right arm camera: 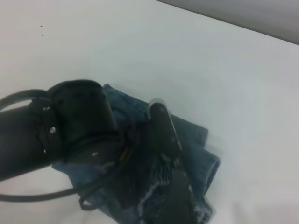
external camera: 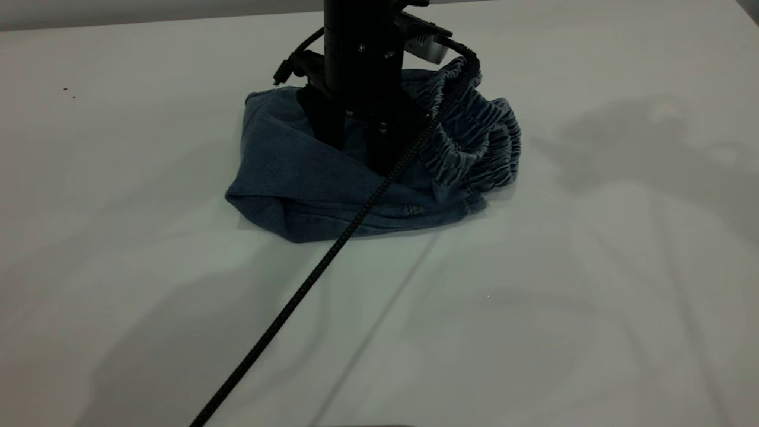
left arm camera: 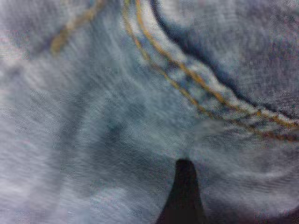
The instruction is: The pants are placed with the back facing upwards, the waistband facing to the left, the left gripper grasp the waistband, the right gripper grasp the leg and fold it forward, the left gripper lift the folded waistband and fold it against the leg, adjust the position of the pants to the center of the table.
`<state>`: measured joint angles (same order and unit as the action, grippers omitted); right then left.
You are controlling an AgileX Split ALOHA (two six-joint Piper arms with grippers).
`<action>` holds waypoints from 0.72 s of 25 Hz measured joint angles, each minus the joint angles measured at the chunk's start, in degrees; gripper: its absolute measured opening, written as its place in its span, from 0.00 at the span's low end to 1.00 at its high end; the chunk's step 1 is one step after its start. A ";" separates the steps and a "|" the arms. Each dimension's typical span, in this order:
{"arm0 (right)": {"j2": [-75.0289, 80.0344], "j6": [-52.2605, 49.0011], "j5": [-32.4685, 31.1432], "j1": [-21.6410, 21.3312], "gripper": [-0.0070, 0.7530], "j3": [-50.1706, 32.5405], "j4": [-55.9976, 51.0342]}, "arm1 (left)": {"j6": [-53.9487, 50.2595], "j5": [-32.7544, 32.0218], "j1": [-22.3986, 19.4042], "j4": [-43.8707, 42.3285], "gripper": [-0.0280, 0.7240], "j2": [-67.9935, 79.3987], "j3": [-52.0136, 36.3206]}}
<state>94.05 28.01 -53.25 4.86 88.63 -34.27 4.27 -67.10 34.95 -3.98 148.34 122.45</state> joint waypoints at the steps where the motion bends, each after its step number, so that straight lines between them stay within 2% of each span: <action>1: 0.00 0.00 -0.22 0.00 0.69 0.00 0.00 | 0.07 0.00 0.00 -0.46 0.77 0.19 1.82; 8: -0.26 0.00 -1.59 0.00 0.69 0.00 -1.03 | 0.17 0.00 0.00 -0.80 0.77 -0.80 15.01; 13: -3.93 -0.07 -2.51 0.00 0.69 -0.06 -1.05 | 0.34 0.00 0.00 -2.09 0.77 -6.96 16.64; 18: -14.48 -2.26 -10.24 0.00 0.69 -0.11 -0.31 | 0.33 0.00 0.00 -3.57 0.77 -16.18 16.81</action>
<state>79.57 25.75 -63.49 4.86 88.52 -34.59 4.60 -67.10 34.95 -7.55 132.16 139.25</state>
